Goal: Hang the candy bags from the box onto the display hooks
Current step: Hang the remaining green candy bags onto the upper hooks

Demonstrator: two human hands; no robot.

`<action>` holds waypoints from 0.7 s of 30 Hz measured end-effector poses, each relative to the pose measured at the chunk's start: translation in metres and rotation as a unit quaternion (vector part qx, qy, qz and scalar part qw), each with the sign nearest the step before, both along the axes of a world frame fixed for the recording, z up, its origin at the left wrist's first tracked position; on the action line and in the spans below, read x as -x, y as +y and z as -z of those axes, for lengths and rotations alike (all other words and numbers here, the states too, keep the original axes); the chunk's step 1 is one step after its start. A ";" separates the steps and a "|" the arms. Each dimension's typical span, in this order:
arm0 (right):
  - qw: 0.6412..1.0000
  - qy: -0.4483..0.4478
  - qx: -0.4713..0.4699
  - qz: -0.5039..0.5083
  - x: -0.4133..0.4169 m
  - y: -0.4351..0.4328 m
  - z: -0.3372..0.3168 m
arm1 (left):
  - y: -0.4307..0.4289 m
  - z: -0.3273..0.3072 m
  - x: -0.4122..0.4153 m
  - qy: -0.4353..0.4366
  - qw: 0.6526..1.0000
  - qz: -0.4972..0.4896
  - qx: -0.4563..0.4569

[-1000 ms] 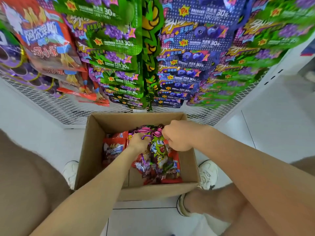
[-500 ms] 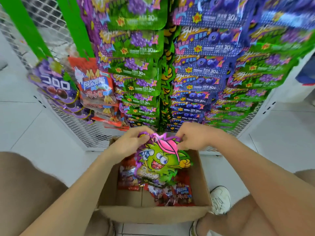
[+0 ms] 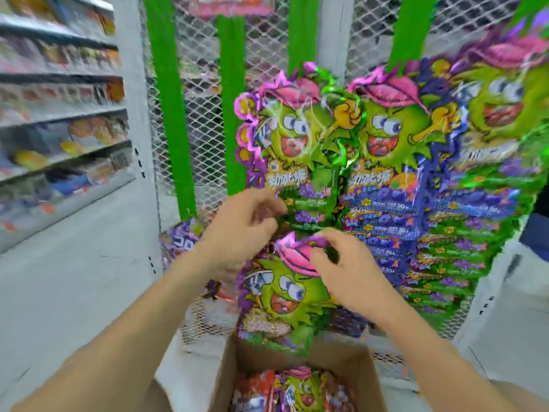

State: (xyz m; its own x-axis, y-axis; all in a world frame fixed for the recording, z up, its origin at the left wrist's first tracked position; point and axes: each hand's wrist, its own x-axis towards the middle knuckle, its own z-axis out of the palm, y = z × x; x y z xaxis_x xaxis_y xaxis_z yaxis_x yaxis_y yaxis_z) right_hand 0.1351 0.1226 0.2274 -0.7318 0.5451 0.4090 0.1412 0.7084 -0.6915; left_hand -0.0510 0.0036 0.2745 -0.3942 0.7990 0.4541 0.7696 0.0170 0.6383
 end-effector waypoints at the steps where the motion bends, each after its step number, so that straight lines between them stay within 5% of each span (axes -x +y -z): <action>1: 1.000 0.012 -0.024 0.002 0.003 0.000 -0.020 | 0.004 -0.023 -0.001 -0.001 0.999 -0.016 -0.044; 6: 0.990 0.046 -0.132 0.010 0.014 0.014 -0.131 | 0.028 -0.132 0.004 0.016 0.982 -0.075 -0.171; 13: 0.945 0.081 -0.256 0.184 0.054 0.053 -0.235 | 0.074 -0.219 0.015 -0.076 0.983 -0.062 -0.155; 21: 0.950 0.071 -0.250 0.174 0.086 0.073 -0.279 | 0.089 -0.247 0.033 -0.212 0.968 -0.033 -0.132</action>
State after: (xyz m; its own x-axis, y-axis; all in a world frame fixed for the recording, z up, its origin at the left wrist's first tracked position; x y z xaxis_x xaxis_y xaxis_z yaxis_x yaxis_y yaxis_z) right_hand 0.0490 0.1956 0.5064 -0.4619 0.4557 0.7609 0.3571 0.8809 -0.3108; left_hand -0.0836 0.0929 0.5212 -0.6365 0.6437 0.4249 0.4406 -0.1487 0.8853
